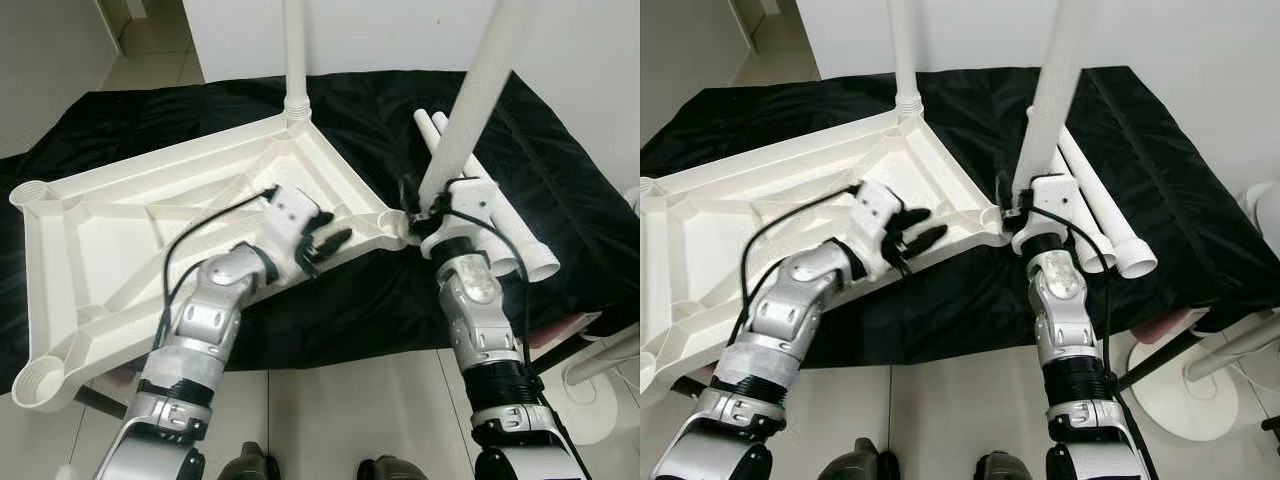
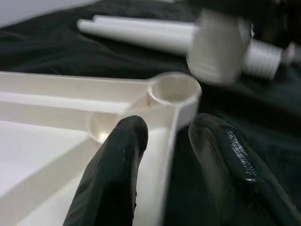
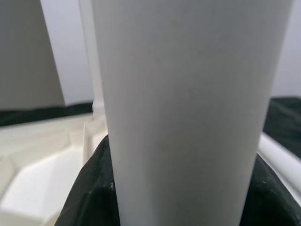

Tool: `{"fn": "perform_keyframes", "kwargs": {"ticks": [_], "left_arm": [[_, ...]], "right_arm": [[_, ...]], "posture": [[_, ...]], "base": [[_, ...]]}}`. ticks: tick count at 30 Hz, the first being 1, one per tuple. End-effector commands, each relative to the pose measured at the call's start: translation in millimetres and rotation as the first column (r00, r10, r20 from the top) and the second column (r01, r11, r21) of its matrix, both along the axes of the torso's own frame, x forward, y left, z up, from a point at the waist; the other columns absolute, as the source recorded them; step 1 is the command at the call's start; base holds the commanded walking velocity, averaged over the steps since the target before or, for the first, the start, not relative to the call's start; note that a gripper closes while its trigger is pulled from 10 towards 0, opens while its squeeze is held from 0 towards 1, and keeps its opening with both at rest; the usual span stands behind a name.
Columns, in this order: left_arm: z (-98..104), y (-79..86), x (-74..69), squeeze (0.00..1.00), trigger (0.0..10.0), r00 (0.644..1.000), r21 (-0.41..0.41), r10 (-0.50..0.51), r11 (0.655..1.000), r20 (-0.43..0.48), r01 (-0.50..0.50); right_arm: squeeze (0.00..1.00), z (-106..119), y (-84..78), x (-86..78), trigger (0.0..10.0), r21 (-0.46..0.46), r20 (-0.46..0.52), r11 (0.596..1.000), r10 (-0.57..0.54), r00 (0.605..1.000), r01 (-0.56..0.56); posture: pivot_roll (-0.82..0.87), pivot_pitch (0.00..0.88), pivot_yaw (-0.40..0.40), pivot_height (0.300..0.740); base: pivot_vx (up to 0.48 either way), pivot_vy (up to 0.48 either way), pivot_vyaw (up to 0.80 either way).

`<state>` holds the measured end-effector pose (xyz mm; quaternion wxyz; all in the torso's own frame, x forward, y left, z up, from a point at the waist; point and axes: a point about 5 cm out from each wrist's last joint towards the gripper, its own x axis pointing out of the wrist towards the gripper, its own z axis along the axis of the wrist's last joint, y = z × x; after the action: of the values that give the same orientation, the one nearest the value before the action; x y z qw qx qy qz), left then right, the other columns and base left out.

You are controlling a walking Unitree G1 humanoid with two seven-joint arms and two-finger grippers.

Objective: Building children table

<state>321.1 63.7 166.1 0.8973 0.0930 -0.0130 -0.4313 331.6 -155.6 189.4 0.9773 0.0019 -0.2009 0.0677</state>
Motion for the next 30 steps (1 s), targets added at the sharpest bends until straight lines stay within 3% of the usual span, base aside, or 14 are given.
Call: {"fn": "perform_keyframes", "kwargs": {"ticks": [1,4,10,12,14,15,24,30], "left_arm": [[-9,-1.7,-3.4,0.00,10.0,0.999,0.047,-0.036,0.998,-0.041,0.038],[-12,-5.5,-11.1,0.00,10.0,0.994,0.069,-0.085,0.994,-0.074,0.090],[-18,-6.0,-7.8,0.00,10.0,0.995,0.110,-0.050,0.992,-0.089,0.060],[-25,-4.5,4.9,0.00,10.0,0.993,0.166,0.051,0.985,-0.105,-0.033],[-25,-4.5,4.9,0.00,10.0,0.993,0.166,0.051,0.985,-0.105,-0.033],[-27,-2.9,11.6,0.00,10.0,0.989,0.189,0.108,0.978,-0.103,-0.087],[-17,0.8,32.3,0.00,10.0,0.964,0.194,0.252,0.953,-0.090,-0.231],[-21,-0.6,32.8,0.00,10.0,0.972,0.263,0.222,0.945,-0.071,-0.197]], "right_arm": [[0.00,8,-1.3,-0.2,10.0,0.010,0.040,1.000,-0.011,0.999,0.011],[0.00,6,-3.0,-0.7,10.0,0.008,0.039,1.000,-0.012,0.999,0.012],[0.00,5,-4.7,-1.5,10.0,0.006,0.037,1.000,-0.018,0.999,0.018],[0.00,4,-4.8,-2.7,10.0,0.005,0.039,1.000,-0.023,0.999,0.023],[0.00,4,-4.8,-2.7,10.0,0.005,0.039,1.000,-0.023,0.999,0.023],[0.00,4,-4.3,-3.3,10.0,0.005,0.040,1.000,-0.024,0.999,0.024],[0.00,2,-9.2,-6.6,10.0,0.002,0.043,0.999,-0.043,0.998,0.043],[0.00,3,-10.3,-6.4,10.0,-0.003,0.043,0.999,-0.048,0.998,0.048]], "posture": [[-0.12,0.008,0.052,0.740],[-0.12,0.007,0.054,0.740],[-0.13,0.004,0.060,0.740],[-0.14,0.004,0.074,0.740],[-0.14,0.004,0.074,0.740],[-0.15,0.003,0.077,0.740],[-0.16,0.003,0.088,0.740],[-0.16,0.005,0.090,0.740]], "base": [[0.000,0.000,0.00],[0.000,0.000,0.00],[0.000,0.000,0.00],[0.000,0.000,0.00],[0.000,0.000,0.00],[0.000,0.000,0.00],[0.000,0.000,0.00],[0.000,0.000,0.00]]}}
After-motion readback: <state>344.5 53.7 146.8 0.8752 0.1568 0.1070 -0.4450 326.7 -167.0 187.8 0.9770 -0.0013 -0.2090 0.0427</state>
